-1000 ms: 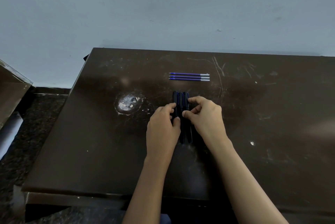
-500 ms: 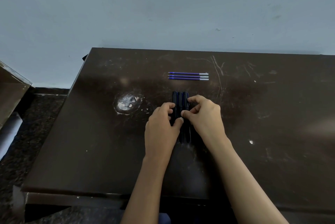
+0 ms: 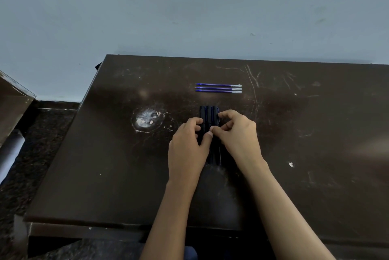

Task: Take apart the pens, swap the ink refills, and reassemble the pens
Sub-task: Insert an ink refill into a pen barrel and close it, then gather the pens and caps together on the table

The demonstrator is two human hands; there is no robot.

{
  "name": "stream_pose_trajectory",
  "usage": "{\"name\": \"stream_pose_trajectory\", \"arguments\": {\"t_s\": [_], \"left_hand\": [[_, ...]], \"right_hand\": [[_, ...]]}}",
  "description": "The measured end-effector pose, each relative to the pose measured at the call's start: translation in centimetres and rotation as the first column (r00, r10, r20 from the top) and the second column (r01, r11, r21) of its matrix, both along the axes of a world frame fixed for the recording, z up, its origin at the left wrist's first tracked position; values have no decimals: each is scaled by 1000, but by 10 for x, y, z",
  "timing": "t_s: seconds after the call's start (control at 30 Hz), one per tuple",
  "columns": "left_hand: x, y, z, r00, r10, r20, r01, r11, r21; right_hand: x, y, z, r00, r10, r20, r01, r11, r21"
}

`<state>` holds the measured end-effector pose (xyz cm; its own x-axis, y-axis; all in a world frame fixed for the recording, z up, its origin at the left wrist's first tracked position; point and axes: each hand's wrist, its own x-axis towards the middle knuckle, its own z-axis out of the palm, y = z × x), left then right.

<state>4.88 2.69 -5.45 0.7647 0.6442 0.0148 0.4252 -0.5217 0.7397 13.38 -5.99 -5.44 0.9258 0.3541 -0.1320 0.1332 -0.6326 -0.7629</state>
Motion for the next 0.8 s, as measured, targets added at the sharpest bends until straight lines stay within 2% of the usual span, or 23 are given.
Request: {"name": "stream_pose_trajectory", "arguments": {"t_s": [0.23,0.33,0.47,0.63,0.7,0.8], "left_hand": [[1,0,0,1000,22,19,-22,1000,-8],[2,-1,0,999,23,28,-23,1000,-12],[2,-1,1,999,26,37,-25,1000,-11],[4,-2,0,999,30,28,-29,999,-25],[4,-3,-1,999,26,30,-25,999,-23],[4,-3,-1,999,24,34,-23,1000,-20]], "right_hand": [[11,-12,3,993,-111,46,108,992,59],[21,-13,1,971,-148,189,150,989,4],[48,9,5,950,15,312,21,994,-111],[84,43,8,914,290,284,-185,921,-343],[91,51,7,904,334,265,-202,883,-423],[93,56,7,906,317,281,-144,855,-499]]}}
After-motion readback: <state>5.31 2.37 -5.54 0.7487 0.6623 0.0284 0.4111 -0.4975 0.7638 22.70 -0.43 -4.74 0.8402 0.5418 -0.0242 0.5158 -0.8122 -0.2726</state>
